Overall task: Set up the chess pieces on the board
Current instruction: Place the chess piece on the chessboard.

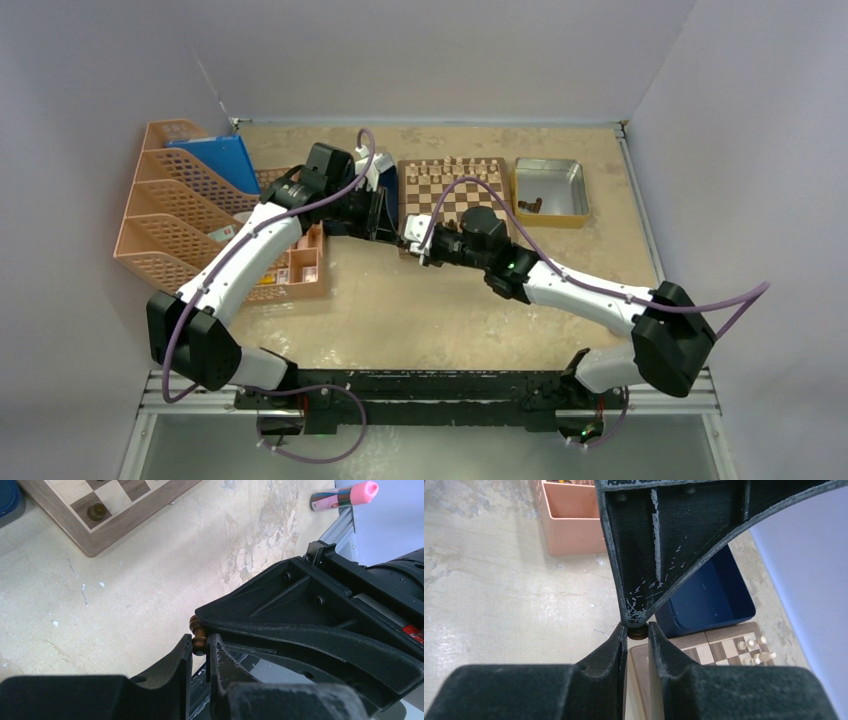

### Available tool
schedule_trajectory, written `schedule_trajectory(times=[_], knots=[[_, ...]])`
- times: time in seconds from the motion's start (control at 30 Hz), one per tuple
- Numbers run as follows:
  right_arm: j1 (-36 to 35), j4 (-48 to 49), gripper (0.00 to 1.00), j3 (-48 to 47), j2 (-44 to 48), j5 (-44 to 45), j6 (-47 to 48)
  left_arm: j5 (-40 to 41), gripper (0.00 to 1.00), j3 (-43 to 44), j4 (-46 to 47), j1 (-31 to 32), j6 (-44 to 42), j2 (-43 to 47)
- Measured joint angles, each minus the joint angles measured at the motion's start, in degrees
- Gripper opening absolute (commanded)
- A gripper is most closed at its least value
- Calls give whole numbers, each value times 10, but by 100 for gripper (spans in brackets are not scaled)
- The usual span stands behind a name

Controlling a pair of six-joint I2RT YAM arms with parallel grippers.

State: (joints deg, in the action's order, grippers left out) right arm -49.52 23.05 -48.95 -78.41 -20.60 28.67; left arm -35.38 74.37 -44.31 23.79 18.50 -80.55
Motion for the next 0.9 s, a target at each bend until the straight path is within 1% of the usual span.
schedule_trajectory(times=[0.17,0.2,0.27,0.3,0.43,0.57,0.67,0.7,0.8,0.83,0.87,0.9], knots=[[2,6,12,-5,-10,3,-30,15,7,0,1,0,0,0],[3,7,11,-6,-13,4,-36,18,6,0,2,0,0,0],[5,9,12,-7,-16,4,-46,27,1,0,5,2,0,1],[7,10,14,-8,-17,4,-50,32,0,0,6,4,0,1],[10,13,35,-9,-19,4,-64,43,0,0,12,7,-1,2],[11,12,51,-9,-17,6,-86,59,0,8,15,8,-3,2],[13,12,59,5,3,18,-108,76,0,28,20,7,-7,-6],[15,13,63,14,15,23,-117,81,0,37,23,7,-9,-10],[17,11,81,34,54,52,-150,93,0,55,33,7,-15,-25],[17,8,91,35,64,66,-163,97,0,60,35,7,-16,-32],[17,7,98,35,72,80,-175,101,0,66,35,7,-17,-41],[18,6,99,35,79,94,-188,105,0,74,33,7,-18,-54]])
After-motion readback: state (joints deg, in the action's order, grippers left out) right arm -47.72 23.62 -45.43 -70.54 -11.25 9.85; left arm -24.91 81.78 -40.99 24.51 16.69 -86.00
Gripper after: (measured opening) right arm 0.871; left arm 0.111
